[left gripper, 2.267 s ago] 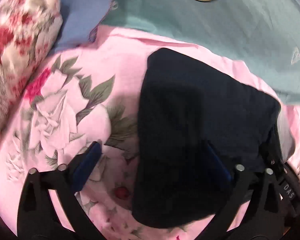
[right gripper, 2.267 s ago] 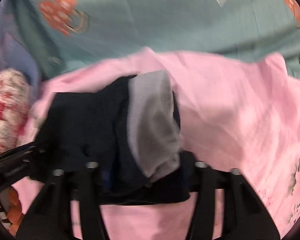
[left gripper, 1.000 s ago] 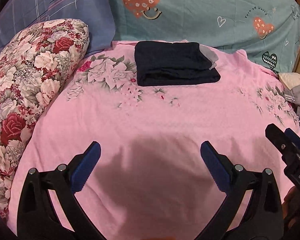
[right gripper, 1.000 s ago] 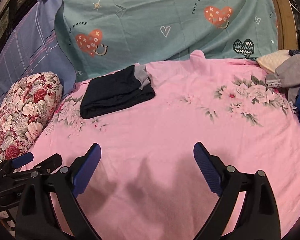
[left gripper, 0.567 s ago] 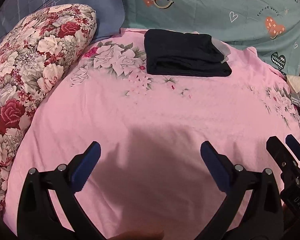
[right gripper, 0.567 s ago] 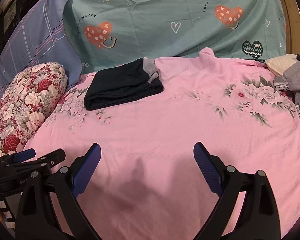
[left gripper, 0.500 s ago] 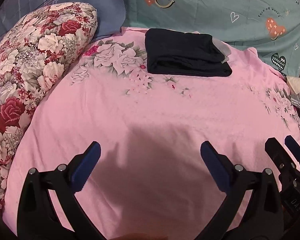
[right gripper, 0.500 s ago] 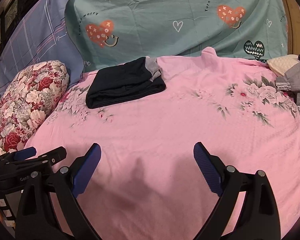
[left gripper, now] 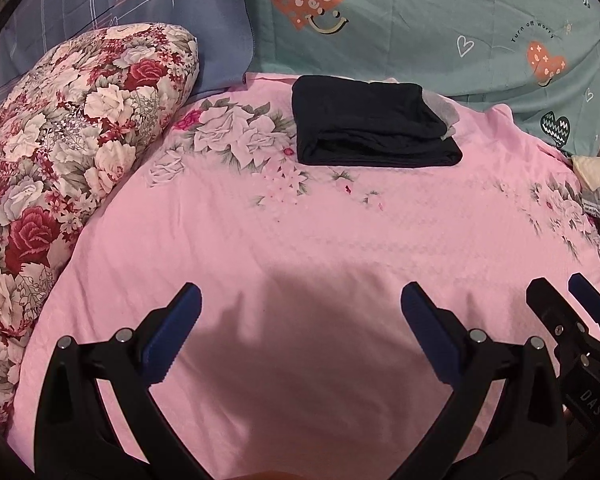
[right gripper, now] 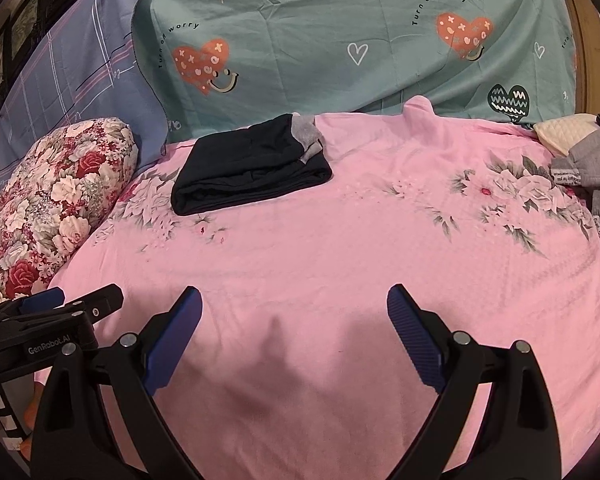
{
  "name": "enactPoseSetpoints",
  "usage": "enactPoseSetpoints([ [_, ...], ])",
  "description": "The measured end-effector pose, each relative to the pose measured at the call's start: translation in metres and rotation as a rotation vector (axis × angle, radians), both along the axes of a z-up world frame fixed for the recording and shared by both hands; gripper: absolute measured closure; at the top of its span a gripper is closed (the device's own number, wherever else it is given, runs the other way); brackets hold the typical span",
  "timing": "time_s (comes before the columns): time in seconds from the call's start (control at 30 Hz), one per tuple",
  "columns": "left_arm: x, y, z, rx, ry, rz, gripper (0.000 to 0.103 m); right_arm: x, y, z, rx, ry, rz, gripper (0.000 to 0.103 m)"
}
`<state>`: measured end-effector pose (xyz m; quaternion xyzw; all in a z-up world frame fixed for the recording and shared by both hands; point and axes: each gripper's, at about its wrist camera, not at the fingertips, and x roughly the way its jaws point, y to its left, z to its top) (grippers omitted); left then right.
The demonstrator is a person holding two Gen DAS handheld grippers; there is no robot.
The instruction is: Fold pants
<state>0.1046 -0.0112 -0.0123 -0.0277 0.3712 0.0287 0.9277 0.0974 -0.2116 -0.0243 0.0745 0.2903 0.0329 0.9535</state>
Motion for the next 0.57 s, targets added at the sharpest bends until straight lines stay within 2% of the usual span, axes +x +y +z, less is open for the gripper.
enactPoseSetpoints([
  [0.27, 0.0037, 0.0016, -0.0043, -0.023, 0.040, -0.003, 0.002, 0.0001, 0.0014, 0.0002, -0.006, 0.001, 0.007, 0.009],
  [0.57, 0.0046, 0.0002, -0.0059, -0.012, 0.050, 0.005, 0.002, -0.0003, 0.0036, -0.0010, -0.006, 0.007, 0.011, 0.009],
])
